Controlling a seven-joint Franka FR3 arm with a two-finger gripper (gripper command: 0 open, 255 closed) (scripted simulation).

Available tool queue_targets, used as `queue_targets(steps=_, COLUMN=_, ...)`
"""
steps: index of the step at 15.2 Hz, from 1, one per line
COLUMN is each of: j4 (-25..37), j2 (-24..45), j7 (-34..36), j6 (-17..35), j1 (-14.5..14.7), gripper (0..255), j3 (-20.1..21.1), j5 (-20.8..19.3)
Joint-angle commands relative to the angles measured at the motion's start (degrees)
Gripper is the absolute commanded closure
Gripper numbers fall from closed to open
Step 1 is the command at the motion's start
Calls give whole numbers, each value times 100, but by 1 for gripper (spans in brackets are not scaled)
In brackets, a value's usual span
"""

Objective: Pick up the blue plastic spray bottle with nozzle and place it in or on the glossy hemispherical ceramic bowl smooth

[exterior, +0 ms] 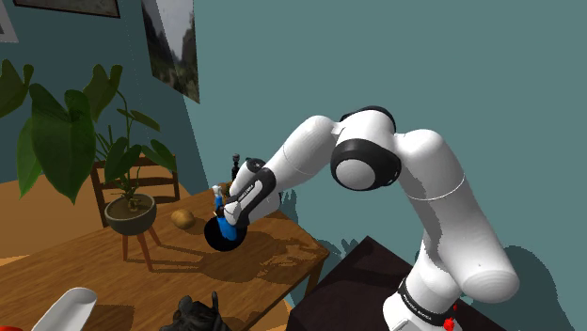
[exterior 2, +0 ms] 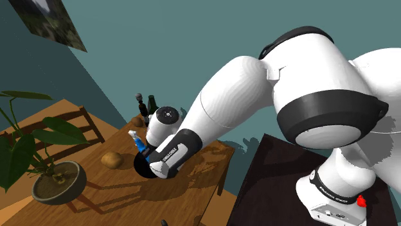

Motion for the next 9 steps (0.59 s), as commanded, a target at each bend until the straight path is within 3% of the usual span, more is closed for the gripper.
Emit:
queue_targets(steps=1, j4=0, j2=0, j7=0, j6=0, j1=0, gripper=0, j3=0, j5=0)
queue_targets(steps=4, j4=0, j2=0, j7=0, j6=0, j1=0, gripper=0, j3=0, j5=0)
queue_targets(steps=8, j4=-687, j2=-781, j7=114, j6=-177, j1=541, gripper=0, j3=-481, j5=-98)
queue_targets(steps=9, j4=-687, j2=-781, j7=114, j6=-177, j1=540, gripper=0, j3=-481, j5=-99)
